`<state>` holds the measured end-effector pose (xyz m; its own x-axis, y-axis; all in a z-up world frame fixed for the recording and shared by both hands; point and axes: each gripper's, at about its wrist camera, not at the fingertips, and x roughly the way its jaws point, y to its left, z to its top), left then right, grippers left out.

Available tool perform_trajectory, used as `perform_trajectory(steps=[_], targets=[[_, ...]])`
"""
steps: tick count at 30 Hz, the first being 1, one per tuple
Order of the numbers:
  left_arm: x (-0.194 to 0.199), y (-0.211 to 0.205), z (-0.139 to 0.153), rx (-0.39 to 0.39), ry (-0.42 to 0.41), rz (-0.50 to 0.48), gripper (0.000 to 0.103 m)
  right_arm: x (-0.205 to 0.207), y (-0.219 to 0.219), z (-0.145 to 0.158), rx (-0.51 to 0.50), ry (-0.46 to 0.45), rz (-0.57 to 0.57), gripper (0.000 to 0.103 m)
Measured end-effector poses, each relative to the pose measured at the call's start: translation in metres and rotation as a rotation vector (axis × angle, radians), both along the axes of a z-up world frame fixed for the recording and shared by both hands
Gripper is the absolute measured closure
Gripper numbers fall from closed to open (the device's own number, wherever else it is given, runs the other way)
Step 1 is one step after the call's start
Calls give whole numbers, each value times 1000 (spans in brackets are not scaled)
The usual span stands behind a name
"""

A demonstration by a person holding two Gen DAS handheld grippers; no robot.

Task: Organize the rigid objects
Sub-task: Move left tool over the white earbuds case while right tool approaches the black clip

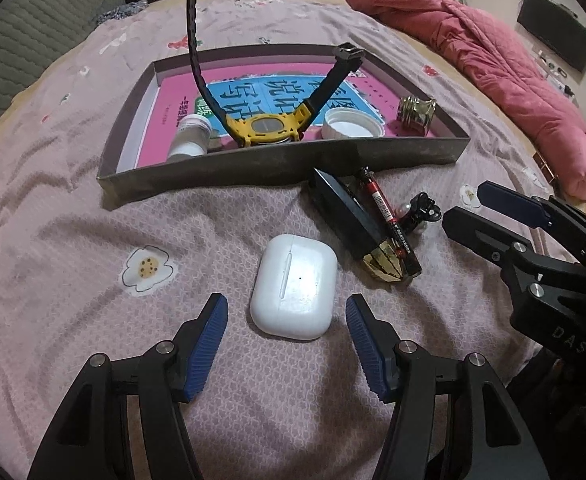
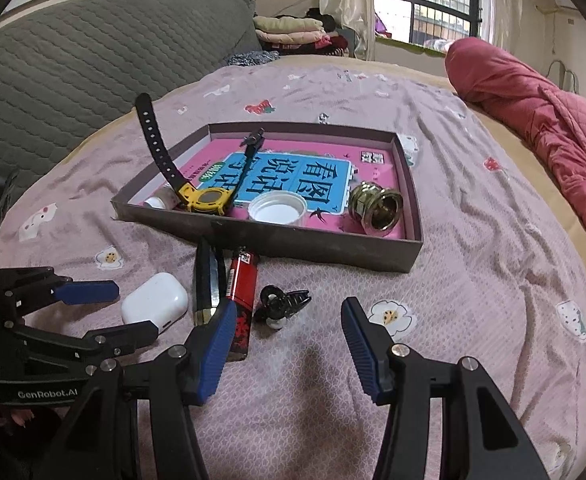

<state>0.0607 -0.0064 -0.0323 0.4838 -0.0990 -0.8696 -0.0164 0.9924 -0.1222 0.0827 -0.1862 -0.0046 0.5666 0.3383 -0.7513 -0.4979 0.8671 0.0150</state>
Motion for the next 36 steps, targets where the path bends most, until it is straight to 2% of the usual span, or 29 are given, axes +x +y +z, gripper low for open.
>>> perform_trajectory(steps=[8, 15, 20, 36], targets=[[5, -1, -6, -3, 10, 6, 40, 14, 2, -13, 16, 55, -23, 49], [9, -4, -8, -5, 13, -1, 40, 19, 13, -22, -1, 67, -27, 49], [12, -4, -10, -11, 15, 2, 40, 25, 11, -25, 22, 90, -53, 49], [19, -13, -17, 51, 15, -13, 40, 38, 9, -33, 73, 134, -101, 49]])
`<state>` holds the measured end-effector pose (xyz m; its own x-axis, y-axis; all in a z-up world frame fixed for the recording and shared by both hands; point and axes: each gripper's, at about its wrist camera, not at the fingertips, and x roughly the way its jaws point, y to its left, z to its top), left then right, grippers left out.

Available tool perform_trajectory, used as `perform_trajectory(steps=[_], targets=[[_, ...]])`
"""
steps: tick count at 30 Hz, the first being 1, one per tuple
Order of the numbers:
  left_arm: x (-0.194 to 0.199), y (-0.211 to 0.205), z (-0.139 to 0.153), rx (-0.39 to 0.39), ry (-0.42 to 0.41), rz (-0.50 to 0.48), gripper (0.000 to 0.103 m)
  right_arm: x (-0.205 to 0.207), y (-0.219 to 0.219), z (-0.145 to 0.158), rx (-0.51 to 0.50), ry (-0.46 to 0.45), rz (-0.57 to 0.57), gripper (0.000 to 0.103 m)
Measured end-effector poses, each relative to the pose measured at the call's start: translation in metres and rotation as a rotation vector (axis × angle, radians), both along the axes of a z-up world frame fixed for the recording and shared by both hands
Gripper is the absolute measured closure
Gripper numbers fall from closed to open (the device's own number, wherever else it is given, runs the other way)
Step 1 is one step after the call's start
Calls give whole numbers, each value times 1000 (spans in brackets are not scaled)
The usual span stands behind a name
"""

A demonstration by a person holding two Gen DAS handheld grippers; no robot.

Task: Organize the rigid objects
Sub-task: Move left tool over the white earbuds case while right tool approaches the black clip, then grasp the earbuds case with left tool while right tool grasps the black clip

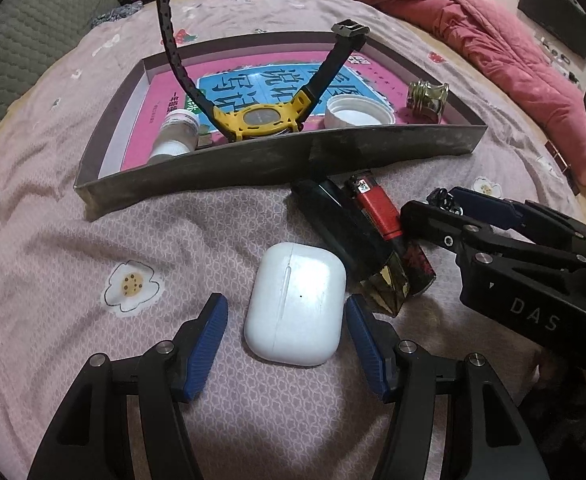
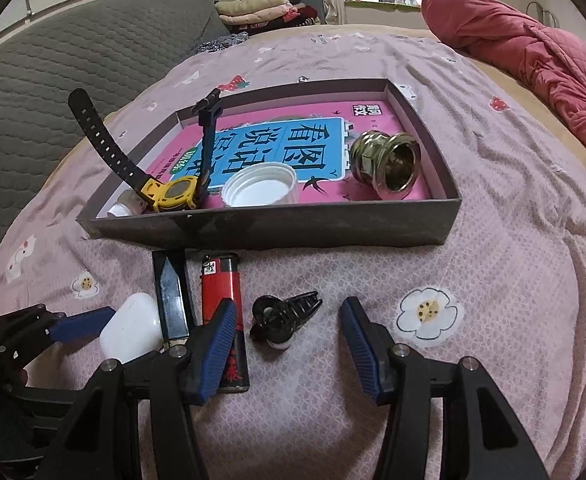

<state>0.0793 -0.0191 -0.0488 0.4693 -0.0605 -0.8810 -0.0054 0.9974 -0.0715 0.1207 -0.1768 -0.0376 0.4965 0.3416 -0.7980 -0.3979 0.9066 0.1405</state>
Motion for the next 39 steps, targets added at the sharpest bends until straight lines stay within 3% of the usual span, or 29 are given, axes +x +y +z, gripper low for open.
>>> perform_trajectory(steps=[4, 7, 21, 25, 33, 39], targets=[[2, -1, -2, 6, 0, -2, 40, 1, 2, 0, 14, 1, 9, 63], [2, -1, -2, 6, -1, -1, 40, 1, 1, -1, 28, 14, 5, 67], [9, 2, -4, -2, -30, 5, 41, 3, -3, 5, 41, 0, 9, 68], [10, 6, 0, -27, -43, 9, 57, 6, -5, 7, 49, -7, 5, 68], [10, 16, 3, -78, -51, 32, 57, 7, -6, 11, 45, -27, -2, 68], [4, 22, 21, -74, -128, 49, 57, 4, -2, 19, 36, -67, 15, 68]])
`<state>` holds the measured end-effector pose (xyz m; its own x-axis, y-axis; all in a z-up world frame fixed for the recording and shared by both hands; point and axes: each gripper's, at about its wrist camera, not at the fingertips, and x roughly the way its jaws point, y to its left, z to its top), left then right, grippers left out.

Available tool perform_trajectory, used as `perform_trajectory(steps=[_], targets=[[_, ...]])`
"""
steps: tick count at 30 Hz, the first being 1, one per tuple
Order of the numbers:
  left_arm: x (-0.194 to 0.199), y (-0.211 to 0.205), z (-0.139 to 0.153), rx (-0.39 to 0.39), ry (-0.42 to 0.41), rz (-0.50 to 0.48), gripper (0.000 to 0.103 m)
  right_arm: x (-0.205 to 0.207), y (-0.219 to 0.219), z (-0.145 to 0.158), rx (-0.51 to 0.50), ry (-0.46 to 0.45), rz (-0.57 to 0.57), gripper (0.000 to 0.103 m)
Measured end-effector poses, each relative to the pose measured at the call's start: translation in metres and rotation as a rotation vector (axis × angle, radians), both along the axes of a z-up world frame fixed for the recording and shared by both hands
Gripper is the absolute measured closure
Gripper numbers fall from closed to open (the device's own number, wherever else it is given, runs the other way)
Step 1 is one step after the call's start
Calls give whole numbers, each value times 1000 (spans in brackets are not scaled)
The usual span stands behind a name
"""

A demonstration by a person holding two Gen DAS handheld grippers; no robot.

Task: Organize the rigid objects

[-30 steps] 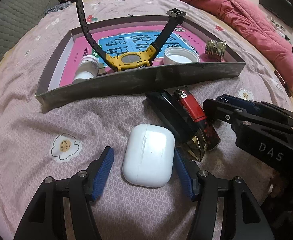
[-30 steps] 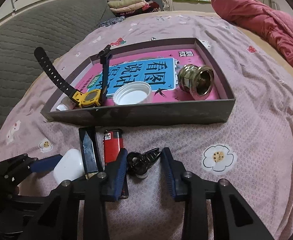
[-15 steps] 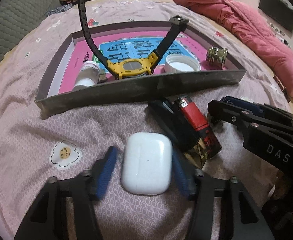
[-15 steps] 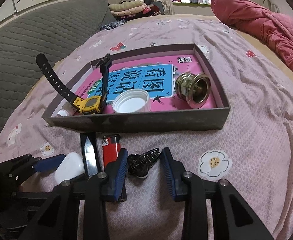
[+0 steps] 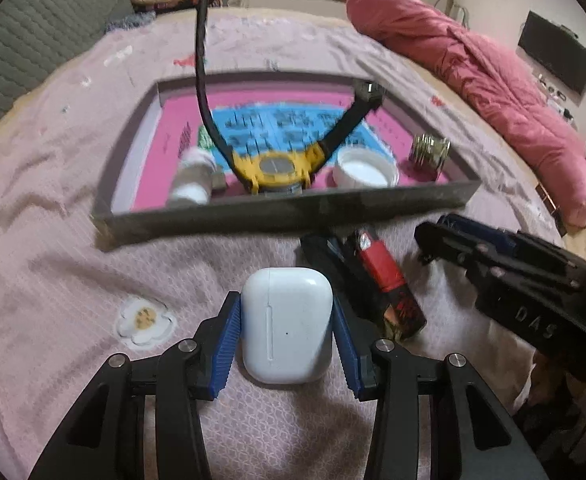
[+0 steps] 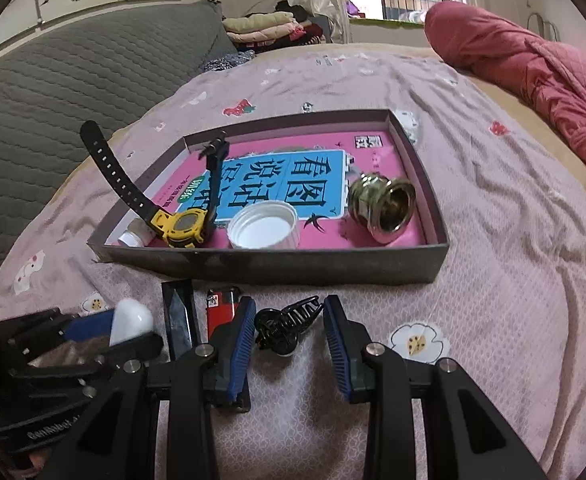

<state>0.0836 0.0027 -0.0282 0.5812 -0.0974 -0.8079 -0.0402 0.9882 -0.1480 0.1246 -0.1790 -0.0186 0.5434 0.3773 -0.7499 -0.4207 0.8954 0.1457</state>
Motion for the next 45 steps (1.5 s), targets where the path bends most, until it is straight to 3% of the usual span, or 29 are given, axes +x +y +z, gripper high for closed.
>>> perform_trajectory(steps=[5, 23, 45], targets=[[-3, -2, 16, 9, -60, 2, 57, -2, 2, 4, 7, -16, 9, 68], [-4, 16, 35, 5, -128, 63, 57, -8, 4, 22, 22, -89, 26, 68], [7, 44, 49, 8, -169, 139, 57, 5, -5, 40, 39, -163, -5, 68]])
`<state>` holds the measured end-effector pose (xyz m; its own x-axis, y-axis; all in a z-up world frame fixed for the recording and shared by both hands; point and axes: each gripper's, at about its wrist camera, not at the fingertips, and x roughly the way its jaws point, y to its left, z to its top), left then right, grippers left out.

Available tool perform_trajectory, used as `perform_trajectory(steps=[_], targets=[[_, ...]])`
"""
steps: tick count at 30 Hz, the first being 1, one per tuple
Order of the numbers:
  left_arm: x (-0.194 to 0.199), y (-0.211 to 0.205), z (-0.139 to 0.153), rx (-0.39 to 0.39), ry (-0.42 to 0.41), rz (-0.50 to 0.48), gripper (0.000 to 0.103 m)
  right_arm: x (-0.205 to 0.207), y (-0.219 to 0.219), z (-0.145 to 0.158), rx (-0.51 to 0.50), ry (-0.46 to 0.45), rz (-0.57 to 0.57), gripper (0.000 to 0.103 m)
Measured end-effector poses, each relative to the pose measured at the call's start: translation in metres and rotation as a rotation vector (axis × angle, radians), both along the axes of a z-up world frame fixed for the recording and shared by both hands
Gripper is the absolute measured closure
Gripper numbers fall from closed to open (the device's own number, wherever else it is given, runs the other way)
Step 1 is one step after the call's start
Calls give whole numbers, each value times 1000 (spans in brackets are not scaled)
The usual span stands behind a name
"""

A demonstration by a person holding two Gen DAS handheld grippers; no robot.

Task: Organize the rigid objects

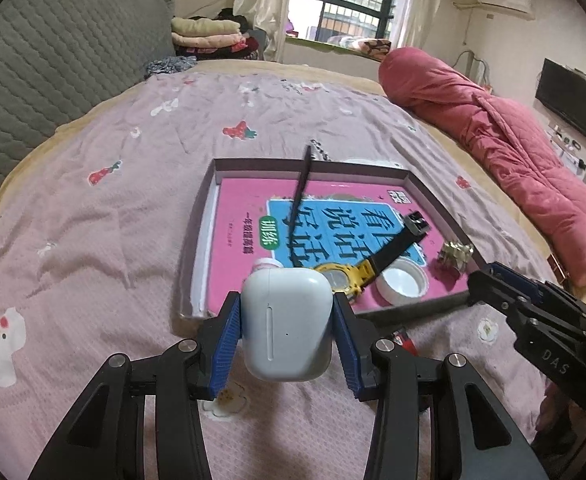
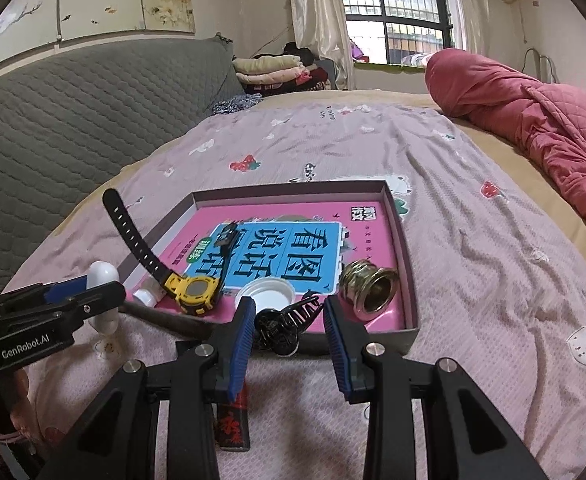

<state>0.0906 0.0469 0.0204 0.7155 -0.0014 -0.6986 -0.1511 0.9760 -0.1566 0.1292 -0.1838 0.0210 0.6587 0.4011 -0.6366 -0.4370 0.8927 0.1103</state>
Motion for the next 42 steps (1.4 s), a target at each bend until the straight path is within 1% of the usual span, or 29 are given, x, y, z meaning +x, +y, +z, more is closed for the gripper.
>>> perform_trajectory(steps=[6, 15, 19, 33, 42], targets=[[7, 6, 1, -2, -2, 11, 57, 8, -1, 3, 9, -7, -13, 68], [19, -2, -2, 4, 0, -13, 57, 17, -2, 4, 22, -21, -12, 68], [29, -5, -4, 17, 7, -22, 57, 24, 1, 5, 15, -32, -9, 68], [46, -3, -9, 7, 15, -28, 57, 33, 10, 0, 0, -35, 7, 68], [55, -4, -13, 7, 31, -36, 57, 35, 15, -4, -29, -37, 16, 68]])
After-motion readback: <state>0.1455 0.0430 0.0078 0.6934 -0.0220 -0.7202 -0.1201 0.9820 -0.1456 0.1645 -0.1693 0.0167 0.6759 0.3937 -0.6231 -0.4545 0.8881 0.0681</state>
